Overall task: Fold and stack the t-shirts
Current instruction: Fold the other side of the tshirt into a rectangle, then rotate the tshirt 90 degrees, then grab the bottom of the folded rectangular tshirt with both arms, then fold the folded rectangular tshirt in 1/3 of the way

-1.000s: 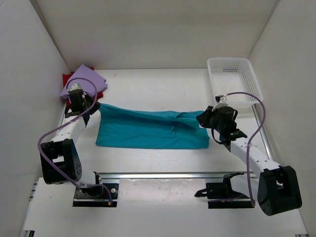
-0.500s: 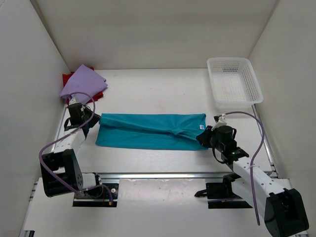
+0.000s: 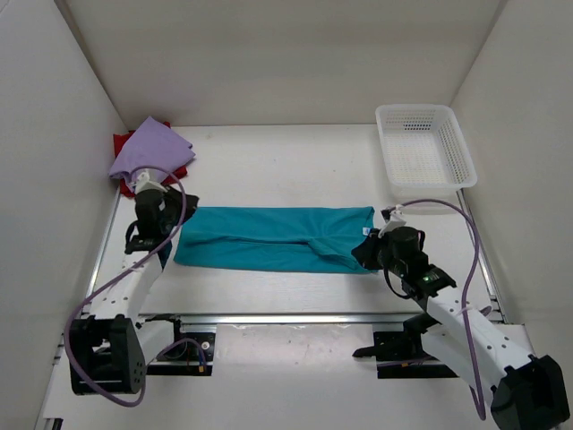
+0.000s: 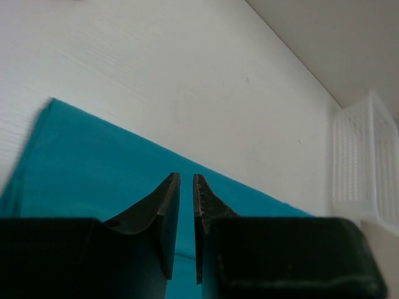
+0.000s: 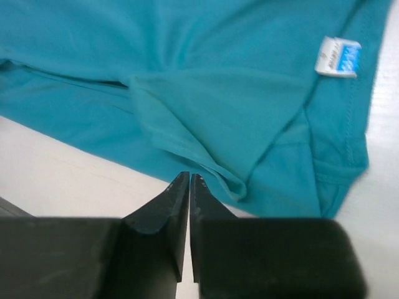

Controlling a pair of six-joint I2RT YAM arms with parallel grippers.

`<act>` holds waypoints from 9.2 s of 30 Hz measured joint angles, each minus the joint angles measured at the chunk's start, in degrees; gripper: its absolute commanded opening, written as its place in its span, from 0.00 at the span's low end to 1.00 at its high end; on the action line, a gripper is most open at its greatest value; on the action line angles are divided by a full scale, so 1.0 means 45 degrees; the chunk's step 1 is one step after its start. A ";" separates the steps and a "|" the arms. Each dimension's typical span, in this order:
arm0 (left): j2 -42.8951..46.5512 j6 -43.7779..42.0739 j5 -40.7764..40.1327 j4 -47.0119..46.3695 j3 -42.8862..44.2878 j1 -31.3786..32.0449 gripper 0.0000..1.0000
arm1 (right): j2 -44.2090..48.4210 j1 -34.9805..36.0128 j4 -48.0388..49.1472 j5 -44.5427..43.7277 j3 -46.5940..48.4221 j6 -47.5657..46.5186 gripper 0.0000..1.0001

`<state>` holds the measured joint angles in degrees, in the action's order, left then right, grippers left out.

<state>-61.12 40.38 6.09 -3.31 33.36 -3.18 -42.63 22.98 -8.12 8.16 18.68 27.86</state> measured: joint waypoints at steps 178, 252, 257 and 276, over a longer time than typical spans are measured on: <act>0.2210 -0.2123 0.3769 0.2783 -0.0767 0.3288 0.38 | -1.5946 0.4775 0.5037 -0.0117 0.9753 0.2487 0.00; -0.7261 -0.1360 0.3614 0.2919 0.5722 0.6907 0.00 | -0.7334 -0.2477 -0.0369 0.4061 0.5314 -0.0359 0.00; -0.9500 -0.1360 0.3526 0.2691 0.7509 0.6586 0.00 | -0.9617 -0.3021 0.1078 0.4163 0.6227 -0.0432 0.00; -0.9792 0.0005 0.3157 0.0340 0.7427 0.5226 0.33 | -1.1055 -0.3002 0.1758 0.2846 0.7713 -0.0622 0.29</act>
<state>-105.19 40.40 20.29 -1.78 66.78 20.34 -92.38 9.47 -0.21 20.97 53.39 25.06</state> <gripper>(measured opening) 0.372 0.273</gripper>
